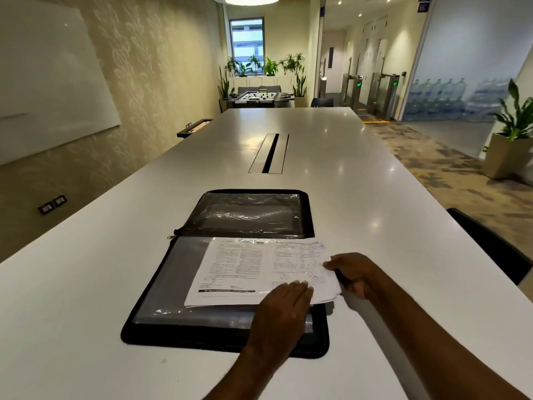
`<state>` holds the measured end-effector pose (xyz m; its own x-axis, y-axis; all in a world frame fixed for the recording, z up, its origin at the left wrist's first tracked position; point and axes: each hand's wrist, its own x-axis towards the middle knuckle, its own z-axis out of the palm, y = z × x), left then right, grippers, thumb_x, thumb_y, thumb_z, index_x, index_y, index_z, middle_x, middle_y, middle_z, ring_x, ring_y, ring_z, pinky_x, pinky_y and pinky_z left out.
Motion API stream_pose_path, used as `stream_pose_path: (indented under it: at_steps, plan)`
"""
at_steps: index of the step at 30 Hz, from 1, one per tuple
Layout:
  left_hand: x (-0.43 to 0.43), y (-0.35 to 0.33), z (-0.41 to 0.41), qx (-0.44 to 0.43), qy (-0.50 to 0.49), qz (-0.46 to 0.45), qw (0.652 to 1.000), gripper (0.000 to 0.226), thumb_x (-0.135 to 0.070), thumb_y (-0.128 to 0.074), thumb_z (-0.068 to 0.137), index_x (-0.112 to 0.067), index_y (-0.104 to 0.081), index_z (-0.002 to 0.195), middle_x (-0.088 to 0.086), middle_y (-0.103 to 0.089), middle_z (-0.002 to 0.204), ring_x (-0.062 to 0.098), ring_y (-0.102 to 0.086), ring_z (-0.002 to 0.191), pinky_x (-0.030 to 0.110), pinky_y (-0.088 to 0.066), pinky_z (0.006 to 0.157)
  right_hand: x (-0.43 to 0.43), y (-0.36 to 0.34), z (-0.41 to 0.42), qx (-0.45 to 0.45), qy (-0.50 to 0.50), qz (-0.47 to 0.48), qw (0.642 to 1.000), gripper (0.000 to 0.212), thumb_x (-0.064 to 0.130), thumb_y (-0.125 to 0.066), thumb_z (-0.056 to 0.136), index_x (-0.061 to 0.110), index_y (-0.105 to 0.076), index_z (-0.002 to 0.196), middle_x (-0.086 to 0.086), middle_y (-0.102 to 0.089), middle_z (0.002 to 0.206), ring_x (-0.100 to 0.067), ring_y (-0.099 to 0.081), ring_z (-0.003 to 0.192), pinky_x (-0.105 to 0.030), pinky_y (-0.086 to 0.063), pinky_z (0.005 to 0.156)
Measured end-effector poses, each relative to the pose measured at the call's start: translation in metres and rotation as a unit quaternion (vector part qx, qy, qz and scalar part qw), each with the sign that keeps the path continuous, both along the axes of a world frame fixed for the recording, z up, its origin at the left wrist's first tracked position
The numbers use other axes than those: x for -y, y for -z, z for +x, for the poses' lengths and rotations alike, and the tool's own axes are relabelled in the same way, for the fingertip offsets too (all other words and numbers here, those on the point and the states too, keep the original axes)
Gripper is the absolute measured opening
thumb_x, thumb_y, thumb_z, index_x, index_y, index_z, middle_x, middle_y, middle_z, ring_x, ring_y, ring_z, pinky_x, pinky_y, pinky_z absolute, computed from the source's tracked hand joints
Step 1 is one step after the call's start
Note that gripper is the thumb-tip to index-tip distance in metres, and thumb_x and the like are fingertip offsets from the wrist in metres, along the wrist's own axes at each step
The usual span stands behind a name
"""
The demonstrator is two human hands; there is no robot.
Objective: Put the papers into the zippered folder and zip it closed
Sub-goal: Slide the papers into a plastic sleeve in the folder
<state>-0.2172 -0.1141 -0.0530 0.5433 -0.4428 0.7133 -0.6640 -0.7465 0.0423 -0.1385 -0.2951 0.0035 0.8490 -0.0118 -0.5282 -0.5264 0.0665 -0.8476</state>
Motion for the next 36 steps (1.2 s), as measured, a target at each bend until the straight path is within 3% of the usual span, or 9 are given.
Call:
stream_pose_path:
  at_steps: [3,6,9,14,19,22,26,31,36]
  plan:
    - [0.0,0.001,0.0,0.001,0.002,-0.008,1.0,0.033,-0.007,-0.079,0.069,-0.008,-0.073,0.101,0.008,-0.073,0.102,0.021,-0.07,0.092,0.03,-0.057,0.08,-0.012,0.006,-0.001,-0.008,-0.017,-0.008,1.0,0.015,-0.004,-0.054,0.091,-0.009,-0.062,0.102,-0.025,-0.071,0.1,-0.038,-0.069,0.085,-0.047,-0.058,0.079]
    - [-0.001,0.002,0.0,0.006,0.008,-0.007,1.0,0.031,-0.007,-0.076,0.071,-0.007,-0.072,0.102,0.008,-0.073,0.103,0.021,-0.069,0.093,0.031,-0.057,0.081,-0.012,0.008,-0.001,-0.006,0.006,-0.017,1.0,0.01,-0.002,-0.058,0.088,-0.008,-0.063,0.096,-0.024,-0.074,0.09,-0.034,-0.072,0.071,-0.034,-0.058,0.048]
    - [-0.001,0.005,0.001,0.011,0.013,-0.01,1.0,0.027,-0.009,-0.073,0.076,-0.007,-0.071,0.103,0.008,-0.073,0.103,0.021,-0.069,0.094,0.031,-0.057,0.082,-0.01,0.007,0.003,0.025,0.061,-0.055,0.996,0.006,-0.007,-0.063,0.083,-0.011,-0.063,0.087,-0.024,-0.072,0.079,-0.029,-0.07,0.054,-0.025,-0.05,0.04]
    - [0.0,0.006,0.002,0.007,0.016,-0.014,1.0,0.024,-0.013,-0.055,0.087,-0.009,-0.071,0.105,0.007,-0.073,0.105,0.019,-0.068,0.096,0.029,-0.055,0.085,-0.029,0.006,0.009,0.033,0.055,-0.07,0.995,0.01,-0.009,-0.065,0.081,-0.012,-0.065,0.091,-0.026,-0.072,0.088,-0.03,-0.068,0.065,-0.03,-0.053,0.051]
    - [0.0,0.007,0.002,-0.002,0.013,-0.023,1.0,0.025,-0.018,-0.051,0.093,-0.01,-0.069,0.109,0.006,-0.072,0.107,0.019,-0.067,0.098,0.029,-0.052,0.088,-0.045,0.009,0.012,0.029,0.044,-0.065,0.996,0.008,-0.007,-0.066,0.081,-0.012,-0.065,0.088,-0.024,-0.071,0.08,-0.032,-0.068,0.064,-0.033,-0.057,0.057]
    - [0.001,0.006,0.002,-0.003,0.016,-0.025,1.0,0.027,-0.02,-0.047,0.096,-0.01,-0.068,0.11,0.005,-0.072,0.108,0.019,-0.067,0.099,0.028,-0.051,0.088,-0.046,0.008,0.011,0.033,0.034,-0.097,0.994,0.009,-0.002,-0.066,0.081,-0.011,-0.066,0.083,-0.02,-0.064,0.06,-0.023,-0.051,0.042,-0.027,-0.045,0.044]
    - [0.002,0.006,0.002,-0.003,0.017,-0.02,1.0,0.025,-0.018,-0.05,0.095,-0.01,-0.069,0.108,0.005,-0.072,0.106,0.018,-0.067,0.097,0.027,-0.051,0.087,-0.046,0.004,0.009,0.043,0.043,-0.127,0.99,0.006,0.0,-0.065,0.081,-0.003,-0.068,0.077,-0.014,-0.064,0.056,-0.016,-0.049,0.036,-0.022,-0.038,0.038]
    - [0.0,0.002,0.001,-0.018,0.018,-0.004,1.0,0.031,-0.021,-0.044,0.097,-0.009,-0.07,0.108,0.006,-0.073,0.106,0.018,-0.068,0.097,0.027,-0.053,0.087,-0.057,0.002,0.008,0.063,0.043,-0.149,0.986,0.011,-0.002,-0.063,0.078,-0.008,-0.069,0.083,-0.025,-0.072,0.083,-0.027,-0.058,0.054,-0.029,-0.045,0.048]
    - [-0.001,0.001,0.0,-0.032,0.021,0.012,0.999,0.023,-0.018,-0.055,0.092,-0.01,-0.071,0.106,0.006,-0.073,0.105,0.017,-0.068,0.096,0.025,-0.054,0.085,-0.057,0.001,0.008,0.054,-0.015,-0.197,0.979,0.017,0.002,-0.054,0.087,-0.009,-0.066,0.092,-0.02,-0.071,0.084,-0.027,-0.062,0.059,-0.028,-0.046,0.049]
